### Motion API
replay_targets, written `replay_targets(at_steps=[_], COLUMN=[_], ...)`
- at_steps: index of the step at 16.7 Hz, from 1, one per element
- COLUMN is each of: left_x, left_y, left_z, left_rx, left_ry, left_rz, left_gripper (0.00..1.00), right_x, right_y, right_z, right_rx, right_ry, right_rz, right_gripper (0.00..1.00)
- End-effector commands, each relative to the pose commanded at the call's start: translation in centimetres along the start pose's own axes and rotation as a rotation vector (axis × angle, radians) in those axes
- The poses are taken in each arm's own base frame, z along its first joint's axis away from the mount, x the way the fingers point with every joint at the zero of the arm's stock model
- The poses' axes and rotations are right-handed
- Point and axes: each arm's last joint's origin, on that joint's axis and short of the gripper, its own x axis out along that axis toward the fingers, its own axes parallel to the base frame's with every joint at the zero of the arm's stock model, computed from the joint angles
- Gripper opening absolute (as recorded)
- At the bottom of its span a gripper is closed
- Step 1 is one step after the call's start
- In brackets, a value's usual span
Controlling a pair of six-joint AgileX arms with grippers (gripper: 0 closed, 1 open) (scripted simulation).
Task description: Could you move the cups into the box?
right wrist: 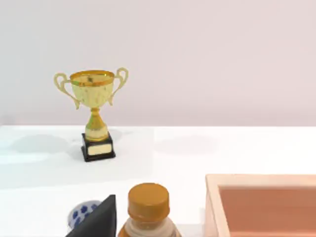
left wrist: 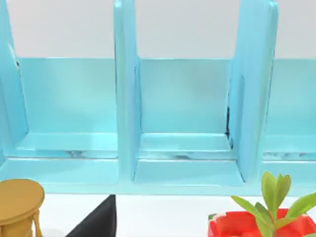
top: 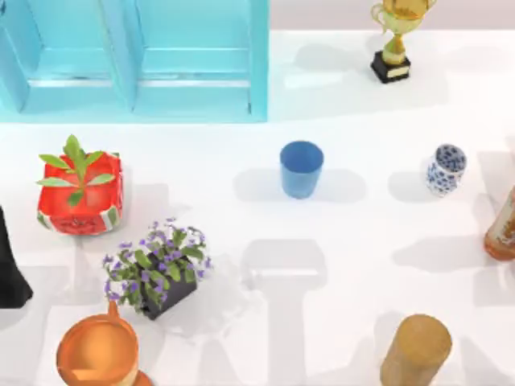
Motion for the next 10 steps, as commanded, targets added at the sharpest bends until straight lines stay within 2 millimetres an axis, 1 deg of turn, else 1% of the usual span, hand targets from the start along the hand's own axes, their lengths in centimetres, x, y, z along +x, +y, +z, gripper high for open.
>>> replay_targets(at_steps=[3, 5, 7, 10], left_x=[0.0, 0.0, 0.0, 0.0], left_y=[0.0, 0.0, 0.0, 0.0], left_z=[0.0, 0.0, 0.0, 0.0], left_rx=[0.0, 0.0, 0.0, 0.0], left_ry=[0.0, 0.0, 0.0, 0.0], left_rz=[0.0, 0.0, 0.0, 0.0], left_gripper=[1.0, 1.0, 1.0, 1.0], right_x=[0.0, 0.0, 0.2, 1.3], right_y=[0.0, 0.1, 0.2, 0.4], right_z=[0.2, 1.1, 2.9, 7.0], right_rx=[0.001, 0.007, 0.016, 0.033], right_ry=[0.008, 0.048, 0.117, 0.266], right_rz=[0.002, 0.007, 0.014, 0.022], right_gripper=[1.0, 1.0, 1.0, 1.0])
